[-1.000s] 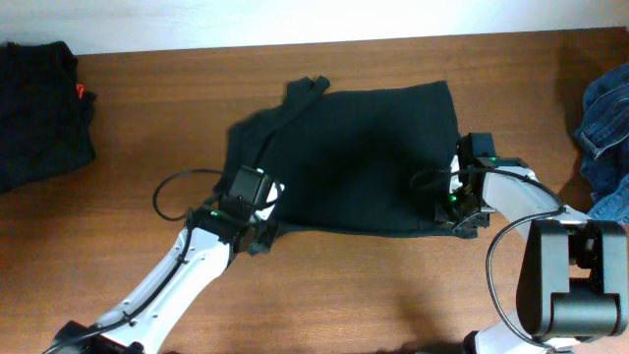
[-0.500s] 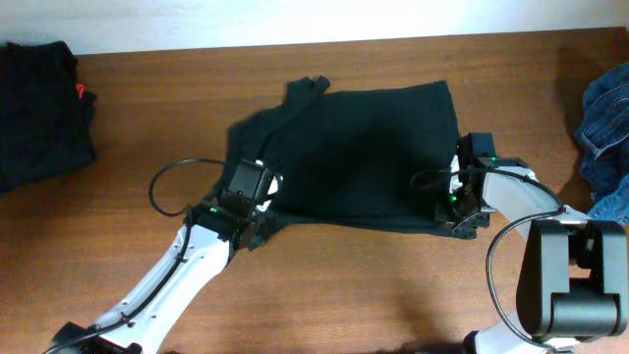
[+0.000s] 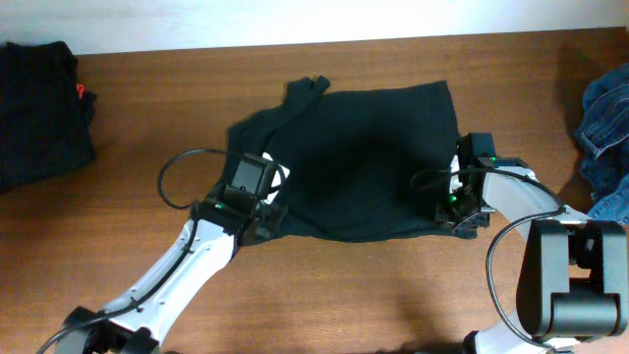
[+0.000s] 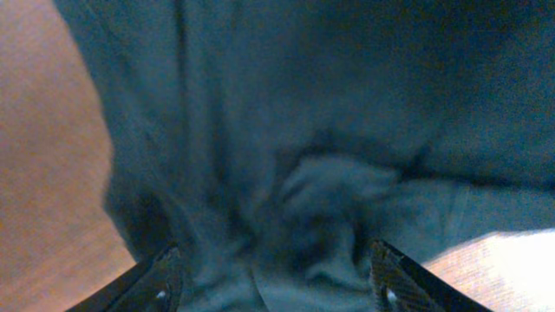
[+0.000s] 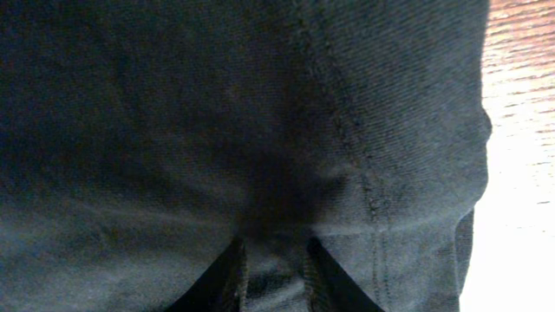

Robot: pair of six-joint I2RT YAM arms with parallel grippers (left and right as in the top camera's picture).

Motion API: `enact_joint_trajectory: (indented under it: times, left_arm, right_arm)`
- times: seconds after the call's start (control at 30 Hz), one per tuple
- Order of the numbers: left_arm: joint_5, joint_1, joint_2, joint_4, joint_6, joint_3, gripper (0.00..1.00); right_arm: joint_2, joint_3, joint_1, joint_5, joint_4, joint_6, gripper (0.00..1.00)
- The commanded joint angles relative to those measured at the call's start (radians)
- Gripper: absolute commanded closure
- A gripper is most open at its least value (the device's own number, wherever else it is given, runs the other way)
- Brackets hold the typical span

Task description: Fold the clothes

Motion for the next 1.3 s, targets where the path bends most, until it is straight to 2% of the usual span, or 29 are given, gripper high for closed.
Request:
enact_joint_trajectory:
  times: [0.0,0.23,0.33,0.43,0.53,0.63,0.9,1.1,1.27]
  left_arm:
    - [0.027,0.000,0.013,-0.054,0.011,0.023,0.31]
    - [0.090,0.002,0.013,-0.191,-0.039,0.023,0.37]
    - [0.090,0.002,0.014,-0.197,-0.073,0.022,0.46]
    - [0.091,0.018,0.021,-0.199,-0.223,0.021,0.48]
    - [0.091,0.051,0.029,-0.208,-0.378,0.021,0.38]
    - [0.102,0.092,0.032,-0.223,-0.490,0.021,0.36]
    - [0.252,0.147,0.033,-0.192,-0.500,0.018,0.36]
    - [0.309,0.154,0.033,-0.100,-0.598,-0.044,0.38]
    - [0.354,0.187,0.033,-0.026,-0.615,-0.104,0.38]
  right_arm:
    - [0.013,-0.025,0.001,-0.039,0.007,0.006,0.73]
    - [0.013,-0.025,0.001,-0.039,0.008,0.006,0.73]
    - [0.013,-0.025,0.001,-0.040,0.007,0.006,0.73]
    - [0.013,-0.025,0.001,-0.040,0.007,0.006,0.73]
    - [0.013,-0.025,0.001,-0.040,0.007,0.006,0.73]
    - [0.013,-0.025,0.001,-0.043,0.007,0.006,0.73]
    - [0.013,-0.025,0.001,-0.043,0.007,0.006,0.73]
    - [0.013,-0.025,0.001,-0.043,0.003,0.006,0.73]
    - [0.013,-0.025,0.001,-0.043,0.004,0.006,0.73]
